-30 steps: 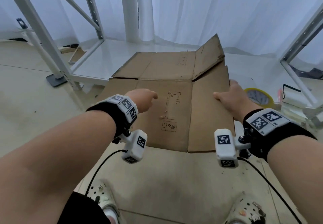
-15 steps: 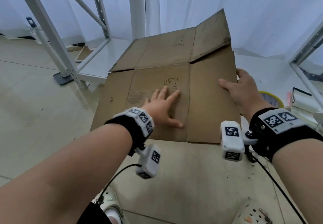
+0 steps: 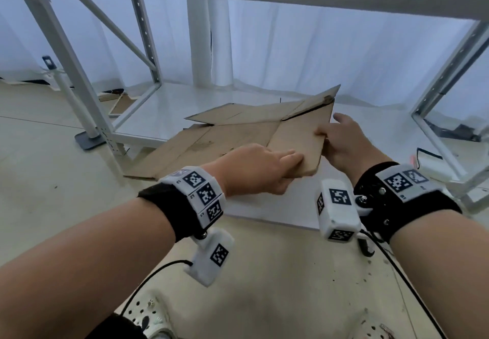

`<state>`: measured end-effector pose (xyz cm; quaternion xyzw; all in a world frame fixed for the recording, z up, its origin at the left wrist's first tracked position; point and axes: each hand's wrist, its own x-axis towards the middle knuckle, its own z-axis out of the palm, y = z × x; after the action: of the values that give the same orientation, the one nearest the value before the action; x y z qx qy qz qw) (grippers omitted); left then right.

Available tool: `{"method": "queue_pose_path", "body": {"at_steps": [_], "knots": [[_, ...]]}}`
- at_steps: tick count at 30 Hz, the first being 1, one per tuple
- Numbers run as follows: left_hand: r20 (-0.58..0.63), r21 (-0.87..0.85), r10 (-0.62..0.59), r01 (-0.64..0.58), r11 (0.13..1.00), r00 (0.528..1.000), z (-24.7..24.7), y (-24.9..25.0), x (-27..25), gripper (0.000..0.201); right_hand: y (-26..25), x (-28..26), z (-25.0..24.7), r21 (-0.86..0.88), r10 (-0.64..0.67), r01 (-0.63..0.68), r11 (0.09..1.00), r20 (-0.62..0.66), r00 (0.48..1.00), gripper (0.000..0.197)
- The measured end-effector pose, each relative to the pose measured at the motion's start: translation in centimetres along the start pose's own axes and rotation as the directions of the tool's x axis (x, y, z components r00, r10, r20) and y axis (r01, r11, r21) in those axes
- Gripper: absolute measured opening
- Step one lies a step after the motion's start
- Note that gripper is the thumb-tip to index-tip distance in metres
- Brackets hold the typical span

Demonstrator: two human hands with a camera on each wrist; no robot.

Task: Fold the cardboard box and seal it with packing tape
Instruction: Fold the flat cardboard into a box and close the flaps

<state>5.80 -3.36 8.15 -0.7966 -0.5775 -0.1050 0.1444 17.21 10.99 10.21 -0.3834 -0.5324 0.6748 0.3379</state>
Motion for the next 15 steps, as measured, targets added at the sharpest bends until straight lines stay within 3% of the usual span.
{"method": "queue_pose_path", "body": {"at_steps": [2,6,8,9,10,11,12,13,15], "knots": [[-0.056,-0.001,-0.025,0.025,1.000,0.998,-0.4,-0.3,-0.5,0.046,-0.3,-0.7,0.5,0.050,0.034,-0.036,0.998,0.053,0.998,0.060],[-0.073,-0.021,-0.251,0.250,0.968,0.965,-4.0,-2.1,-0.5,0.052,-0.3,-2.0,1.3,0.090,0.106,-0.135,0.987,0.275,0.956,0.042],[-0.141,-0.025,-0.315,0.315,0.949,0.939,-5.9,-2.8,-0.5,0.047,-0.7,-2.8,1.7,0.002,0.043,-0.046,0.999,0.287,0.957,0.038],[-0.174,-0.032,-0.327,0.326,0.945,0.929,-7.0,-2.9,-0.3,0.038,-1.0,-3.0,1.9,-0.149,-0.060,0.103,0.983,0.272,0.961,0.037],[-0.198,-0.042,-0.325,0.323,0.945,0.925,-8.2,-2.8,-0.1,0.032,-1.3,-3.0,1.9,-0.364,-0.187,0.277,0.889,0.262,0.947,0.042],[-0.228,-0.057,-0.308,0.303,0.951,0.924,-9.2,-2.5,0.1,0.028,-1.6,-2.8,1.9,-0.558,-0.298,0.400,0.727,0.267,0.916,0.045],[-0.261,-0.072,-0.287,0.278,0.958,0.922,-9.7,-2.3,0.2,0.027,-2.0,-2.7,1.9,-0.672,-0.389,0.462,0.578,0.270,0.881,0.044],[-0.297,-0.083,-0.271,0.258,0.963,0.916,-10.3,-1.9,0.3,0.028,-2.8,-2.9,1.9,-0.717,-0.461,0.492,0.493,0.264,0.847,0.036],[-0.354,-0.145,-0.290,0.254,0.956,0.889,-10.9,-1.4,0.2,0.033,-4.0,-3.3,1.8,-0.670,-0.543,0.566,0.480,0.280,0.792,0.016]]}}
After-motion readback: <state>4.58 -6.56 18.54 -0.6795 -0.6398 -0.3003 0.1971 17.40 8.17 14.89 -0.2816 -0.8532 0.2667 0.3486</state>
